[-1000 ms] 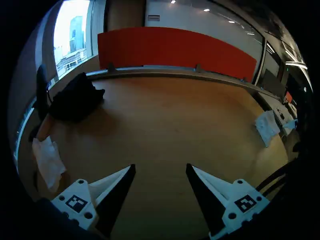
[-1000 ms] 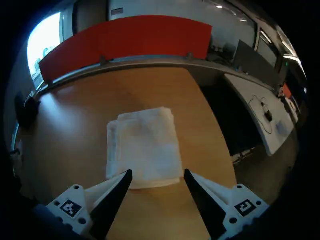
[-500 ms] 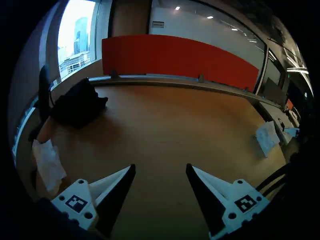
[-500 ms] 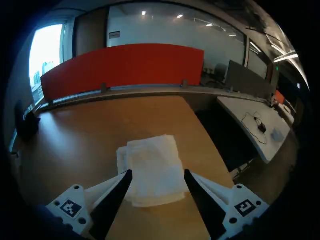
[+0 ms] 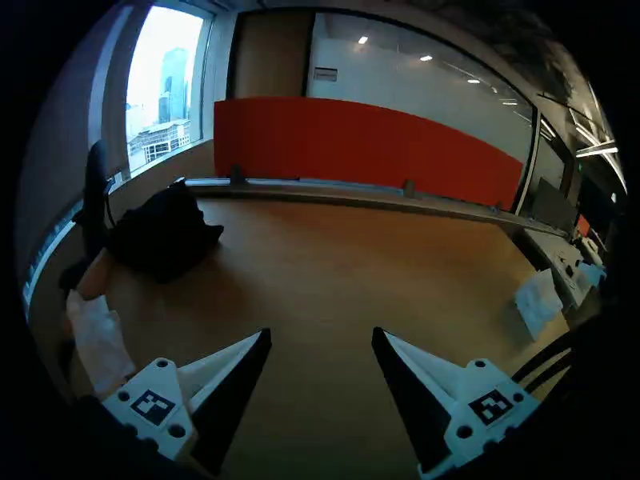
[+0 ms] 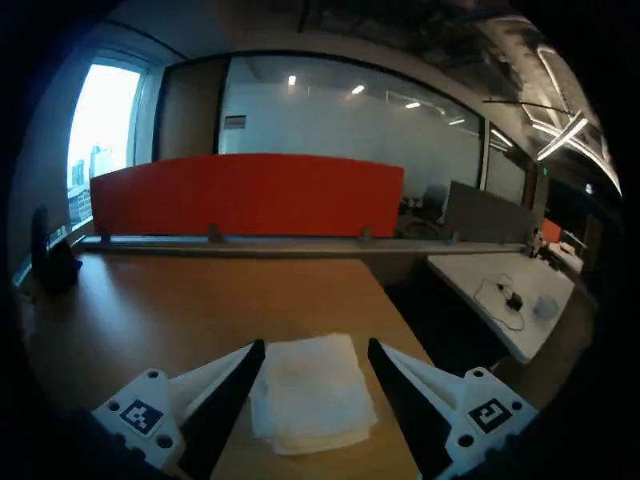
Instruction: Fold towel
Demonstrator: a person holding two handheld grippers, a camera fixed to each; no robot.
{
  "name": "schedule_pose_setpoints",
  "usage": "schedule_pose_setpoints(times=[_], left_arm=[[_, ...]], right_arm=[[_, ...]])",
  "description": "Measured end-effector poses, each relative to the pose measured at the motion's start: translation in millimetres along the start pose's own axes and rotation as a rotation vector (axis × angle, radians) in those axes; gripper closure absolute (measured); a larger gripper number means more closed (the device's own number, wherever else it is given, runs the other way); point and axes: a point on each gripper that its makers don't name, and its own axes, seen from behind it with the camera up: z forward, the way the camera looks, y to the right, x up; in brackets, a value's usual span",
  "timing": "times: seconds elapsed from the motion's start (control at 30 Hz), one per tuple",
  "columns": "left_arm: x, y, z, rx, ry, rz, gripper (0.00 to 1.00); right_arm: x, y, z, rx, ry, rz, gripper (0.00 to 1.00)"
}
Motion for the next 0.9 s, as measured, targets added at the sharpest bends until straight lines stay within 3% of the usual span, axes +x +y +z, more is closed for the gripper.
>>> schedule_pose_setpoints(times=[0.37,0.67,0.9], left_arm=[[28,-2.3,2.6,-0.001,0.093,-0.024,0.07],[50,-1.1,0.3,-0.014,0.158,-0.016,0.07],[72,-1.3,-2.8,-0.029,0.224,-0.021,0.06]], right_arm=[[23,-17,-4.6,0.022,0.081,0.064,0.0],[42,-40,-8.2,0.044,0.122,0.02,0.0],[58,-76,-11.9,0.093,0.149,-0.002,0.0]])
